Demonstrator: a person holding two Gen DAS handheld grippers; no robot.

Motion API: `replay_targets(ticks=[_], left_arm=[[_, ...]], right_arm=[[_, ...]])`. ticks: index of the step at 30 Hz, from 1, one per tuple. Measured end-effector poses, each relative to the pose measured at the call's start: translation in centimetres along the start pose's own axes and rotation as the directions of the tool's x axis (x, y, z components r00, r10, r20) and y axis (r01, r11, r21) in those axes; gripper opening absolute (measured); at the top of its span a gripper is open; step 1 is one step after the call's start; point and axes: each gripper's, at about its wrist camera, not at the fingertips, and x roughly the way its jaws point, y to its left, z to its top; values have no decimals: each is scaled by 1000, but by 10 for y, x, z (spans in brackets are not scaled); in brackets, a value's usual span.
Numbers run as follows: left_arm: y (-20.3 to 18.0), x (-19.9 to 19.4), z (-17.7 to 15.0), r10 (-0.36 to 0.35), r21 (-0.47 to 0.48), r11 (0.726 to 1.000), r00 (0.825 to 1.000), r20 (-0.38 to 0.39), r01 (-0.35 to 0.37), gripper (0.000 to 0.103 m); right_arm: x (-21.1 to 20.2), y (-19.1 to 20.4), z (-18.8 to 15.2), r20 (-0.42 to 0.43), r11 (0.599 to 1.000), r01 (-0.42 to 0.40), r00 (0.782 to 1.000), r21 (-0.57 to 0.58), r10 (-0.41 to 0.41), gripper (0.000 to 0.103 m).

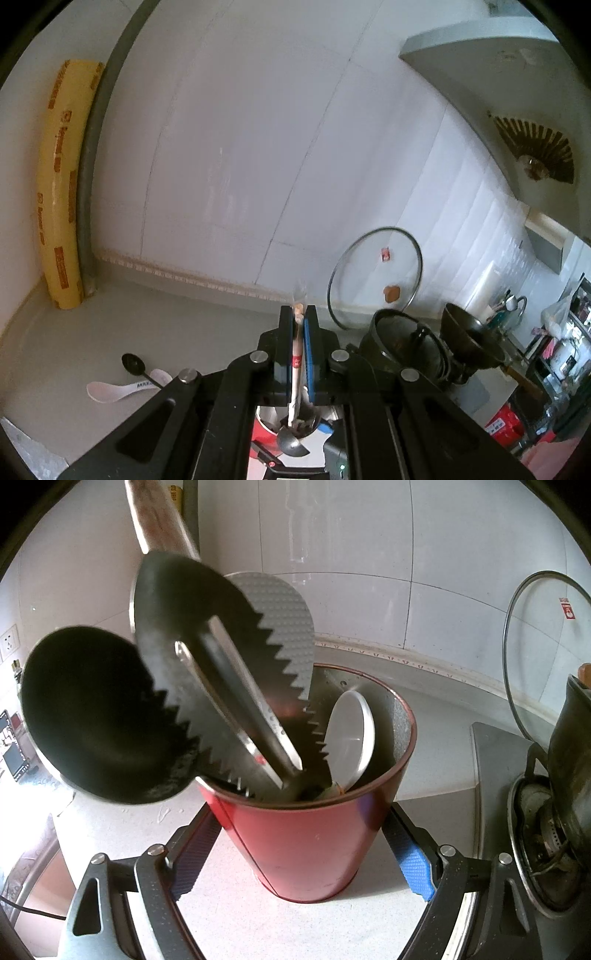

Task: Organize utensils
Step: 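Lower the chopsticks into the pot and open the left tool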

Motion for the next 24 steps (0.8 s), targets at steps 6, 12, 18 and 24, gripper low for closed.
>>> replay_targets(ticks=[6,12,18,24], left_arm=[[0,16,-13,1,6,1000,997,-73,-1,5],[-2,34,-28,3,6,1000,990,-141,-2,5],[3,51,-39,-6,-19,1000,978,-209,2,5],[7,66,-49,-21,-43,999,963,-268,10,6]], right_arm=[[0,-1,0,0,1000,-1,1000,-1,1,89],[0,0,0,0,1000,-1,1000,-1,1,89],[0,-1,0,-3,1000,-3,1000,1,3,89],[2,-4,2,-6,1000,-3,1000,2,3,89]])
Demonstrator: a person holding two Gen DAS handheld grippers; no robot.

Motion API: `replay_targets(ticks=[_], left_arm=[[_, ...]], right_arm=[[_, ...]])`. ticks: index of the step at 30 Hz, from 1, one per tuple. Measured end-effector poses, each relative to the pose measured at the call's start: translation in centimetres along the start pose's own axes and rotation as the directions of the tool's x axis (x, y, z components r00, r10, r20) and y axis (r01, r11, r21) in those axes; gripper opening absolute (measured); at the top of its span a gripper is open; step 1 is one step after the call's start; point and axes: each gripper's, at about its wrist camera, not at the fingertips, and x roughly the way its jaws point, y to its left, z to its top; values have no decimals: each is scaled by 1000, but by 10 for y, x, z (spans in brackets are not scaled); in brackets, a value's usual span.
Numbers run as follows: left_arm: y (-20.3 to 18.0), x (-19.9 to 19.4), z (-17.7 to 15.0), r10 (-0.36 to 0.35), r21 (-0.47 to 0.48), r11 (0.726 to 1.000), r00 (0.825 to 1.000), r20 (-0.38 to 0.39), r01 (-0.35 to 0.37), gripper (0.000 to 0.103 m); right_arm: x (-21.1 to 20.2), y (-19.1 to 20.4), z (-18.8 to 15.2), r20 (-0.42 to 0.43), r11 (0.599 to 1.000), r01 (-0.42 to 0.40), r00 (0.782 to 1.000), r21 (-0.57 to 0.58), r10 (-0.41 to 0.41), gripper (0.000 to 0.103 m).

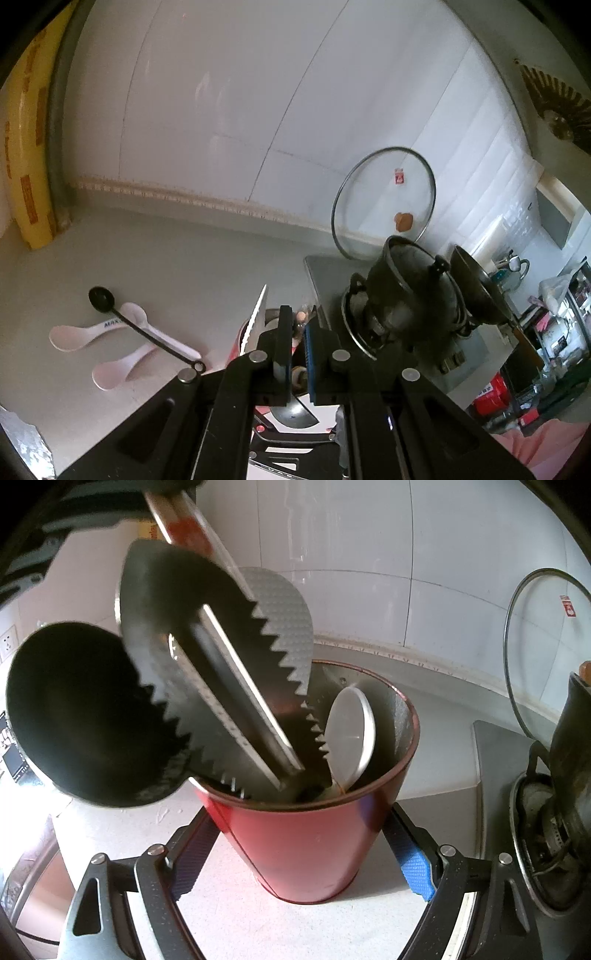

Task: Organize utensils
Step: 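Lower the chopsticks into the pot and open the left tool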

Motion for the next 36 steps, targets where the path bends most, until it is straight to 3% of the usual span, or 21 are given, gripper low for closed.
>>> replay_targets(ticks=[16,28,36], left_arm=[[19,29,-8,-4,-62,998,997,-82,-1,6],[20,27,-9,-10,-64,998,996,-87,4,6],[18,7,-3,-2,-55,999,999,-37,0,6]], right_arm=[[4,1,2,-1,1000,0,1000,0,0,89],[4,1,2,-2,1000,0,1000,0,0,89],[4,2,2,-2,1000,0,1000,1,0,89]])
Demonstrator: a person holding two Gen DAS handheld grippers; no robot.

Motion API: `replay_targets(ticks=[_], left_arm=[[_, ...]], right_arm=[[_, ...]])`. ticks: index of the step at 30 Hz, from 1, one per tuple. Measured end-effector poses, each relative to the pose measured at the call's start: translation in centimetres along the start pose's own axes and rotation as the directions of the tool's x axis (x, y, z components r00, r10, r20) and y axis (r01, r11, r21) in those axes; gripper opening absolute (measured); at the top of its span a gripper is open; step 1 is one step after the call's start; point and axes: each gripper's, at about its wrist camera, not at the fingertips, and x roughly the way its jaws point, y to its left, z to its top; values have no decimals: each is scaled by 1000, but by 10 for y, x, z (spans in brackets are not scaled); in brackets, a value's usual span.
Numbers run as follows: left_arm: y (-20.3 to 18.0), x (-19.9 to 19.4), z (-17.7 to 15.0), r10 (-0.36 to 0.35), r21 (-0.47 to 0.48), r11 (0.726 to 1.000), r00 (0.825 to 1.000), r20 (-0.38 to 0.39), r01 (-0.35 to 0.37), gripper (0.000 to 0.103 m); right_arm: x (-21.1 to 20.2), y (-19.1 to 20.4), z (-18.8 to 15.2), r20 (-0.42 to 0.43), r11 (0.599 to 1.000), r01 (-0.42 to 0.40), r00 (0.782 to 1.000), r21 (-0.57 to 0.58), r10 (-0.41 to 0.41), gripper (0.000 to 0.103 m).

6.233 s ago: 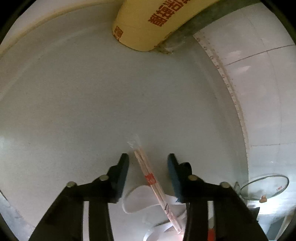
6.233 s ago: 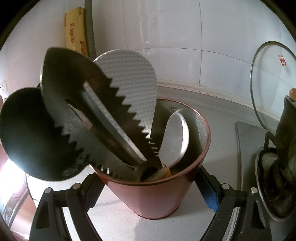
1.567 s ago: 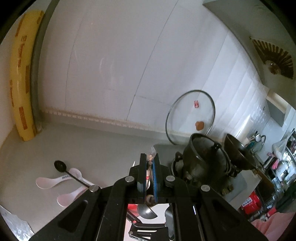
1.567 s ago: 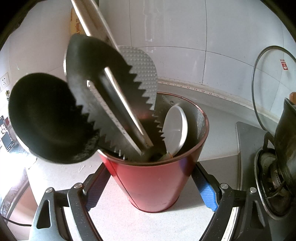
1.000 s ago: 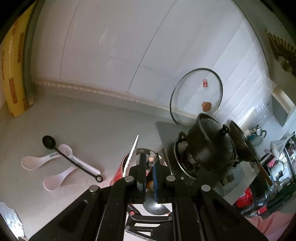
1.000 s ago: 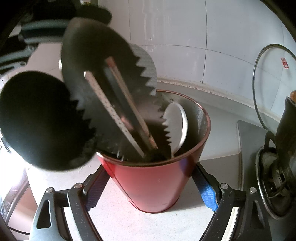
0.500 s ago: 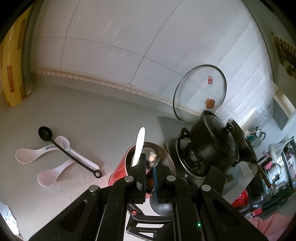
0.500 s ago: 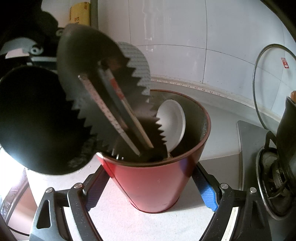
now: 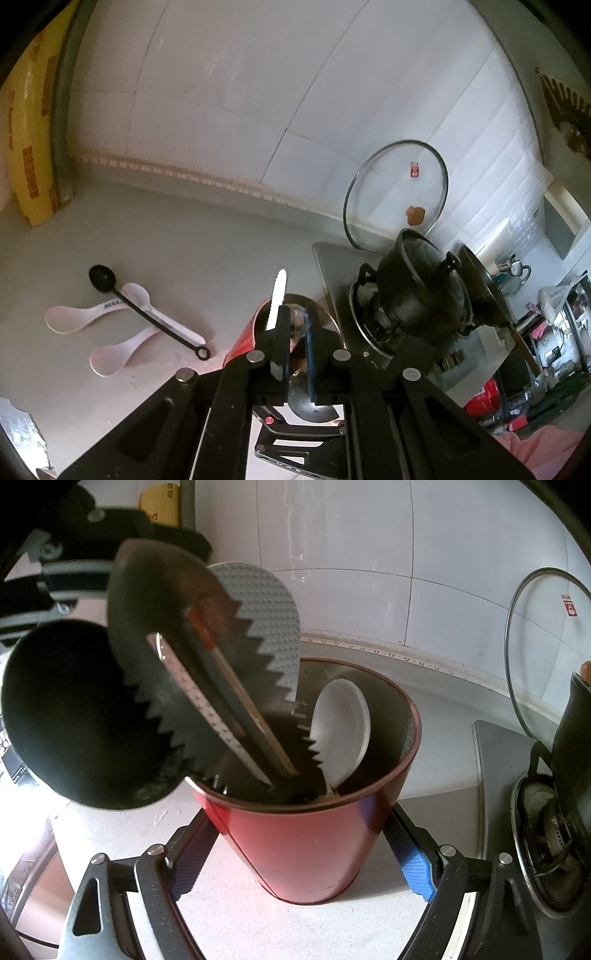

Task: Organize utensils
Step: 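Lower the chopsticks into the pot and open the left tool, then move the empty left tool to the white measuring spoons on the counter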

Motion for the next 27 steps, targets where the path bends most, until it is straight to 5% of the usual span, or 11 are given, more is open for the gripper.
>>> replay_targets(ticks=[8,16,21,27], left_arm=[[10,-29,6,23,-22,1000,996,83,-21,8],[48,-50,7,110,-129,987,984,139,-92,24],[92,-53,0,212,-282,944,970,120,-171,29],[138,-54,-14,360,-405,861,931,60,-307,30]], right_arm=[[0,-1,0,0,1000,1,1000,0,-1,89],[0,-1,-1,0,1000,1,1000,2,-1,89],[2,0,0,-2,1000,3,1000,1,-3,89],[1,-1,-3,-3,1000,4,1000,3,-4,90]])
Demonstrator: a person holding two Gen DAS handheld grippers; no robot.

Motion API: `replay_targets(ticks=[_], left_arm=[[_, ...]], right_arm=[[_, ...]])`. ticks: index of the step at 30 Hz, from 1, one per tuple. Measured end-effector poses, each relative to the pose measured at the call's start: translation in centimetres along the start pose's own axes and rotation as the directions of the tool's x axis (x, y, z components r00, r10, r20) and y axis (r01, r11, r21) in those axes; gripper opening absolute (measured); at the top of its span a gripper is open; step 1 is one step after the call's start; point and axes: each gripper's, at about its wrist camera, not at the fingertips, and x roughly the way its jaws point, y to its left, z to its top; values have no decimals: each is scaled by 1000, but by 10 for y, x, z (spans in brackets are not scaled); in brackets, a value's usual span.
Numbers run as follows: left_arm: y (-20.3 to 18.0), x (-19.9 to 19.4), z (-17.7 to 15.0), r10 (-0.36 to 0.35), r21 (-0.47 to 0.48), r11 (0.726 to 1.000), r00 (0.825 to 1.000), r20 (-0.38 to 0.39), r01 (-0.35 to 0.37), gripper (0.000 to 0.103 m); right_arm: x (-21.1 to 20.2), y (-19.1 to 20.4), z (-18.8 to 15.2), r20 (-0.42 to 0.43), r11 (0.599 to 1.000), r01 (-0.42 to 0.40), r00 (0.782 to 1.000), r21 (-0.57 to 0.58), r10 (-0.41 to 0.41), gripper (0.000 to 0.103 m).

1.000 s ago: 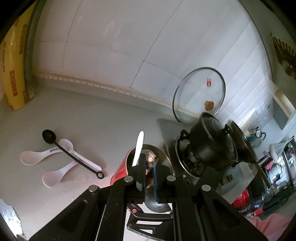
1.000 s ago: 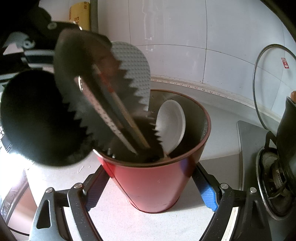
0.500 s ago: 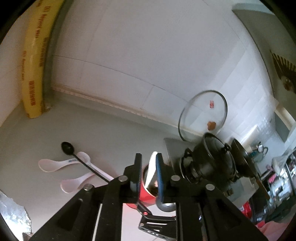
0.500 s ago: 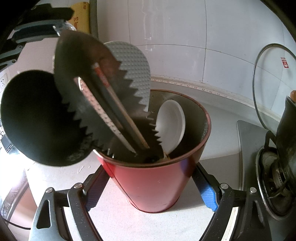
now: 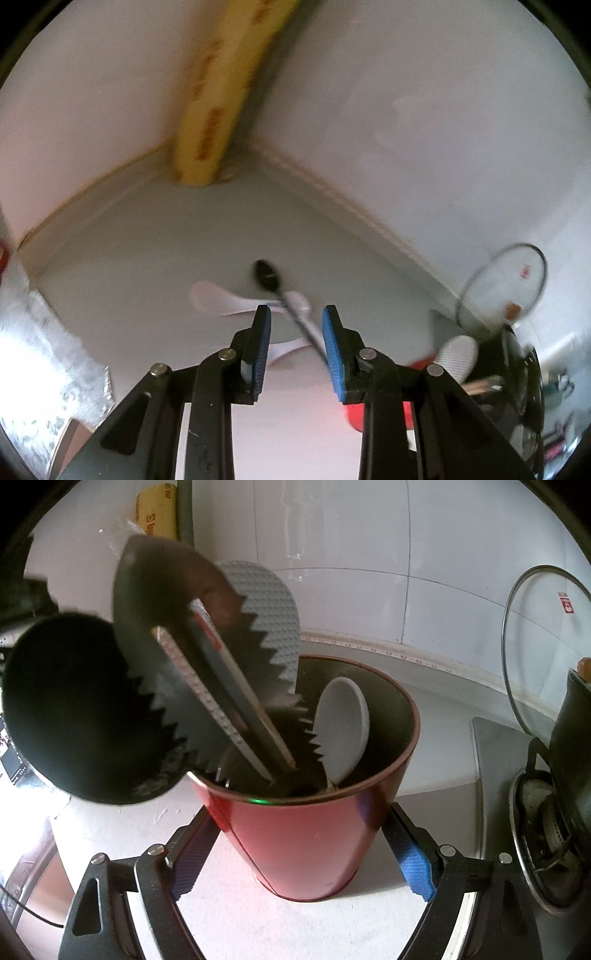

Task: Organize utensils
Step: 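Move the empty left tool to the white measuring spoons on the counter, then close the left tool on a white measuring spoon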

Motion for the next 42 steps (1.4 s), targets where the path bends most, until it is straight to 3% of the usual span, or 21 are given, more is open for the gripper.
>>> replay_targets(ticks=[2,4,6,13,20,28,31,34,38,40,42], left_arm=[[15,5,0,34,-43,998,999,-14,-34,34],[26,9,-2,67,-72,995,998,-22,-68,44],[38,12,-4,99,-115,988,995,-30,-101,63],[61,21,-8,144,-199,968,988,-57,-153,80],[75,36,-13,202,-214,954,978,-54,-209,100],[74,62,-17,142,-211,964,984,-110,-163,100],[67,75,-21,132,-177,971,976,-171,-162,100],[67,86,-27,114,-201,966,968,-226,-161,100],[62,91,-32,112,-188,969,963,-245,-160,100],[60,91,-32,102,-184,971,963,-248,-150,96],[58,94,-33,86,-182,974,961,-262,-137,78]], right_arm=[[-1,0,-1,0,1000,-1,1000,1,1,90],[-2,-1,-2,1,1000,2,1000,4,-2,90],[3,-1,-3,-1,1000,7,1000,9,-7,90],[2,-9,-8,-7,998,29,1000,52,-28,90],[0,-12,-13,-13,996,48,999,80,-47,90],[-4,-9,-12,-14,995,58,998,80,-57,90],[-4,-9,-13,-14,995,57,998,80,-56,90],[-4,-7,-12,-13,995,56,998,82,-55,90],[-3,-11,-10,-13,995,55,998,85,-54,90],[-3,-13,-9,-15,995,55,998,83,-54,90],[-3,-13,-10,-15,995,55,998,84,-53,90]])
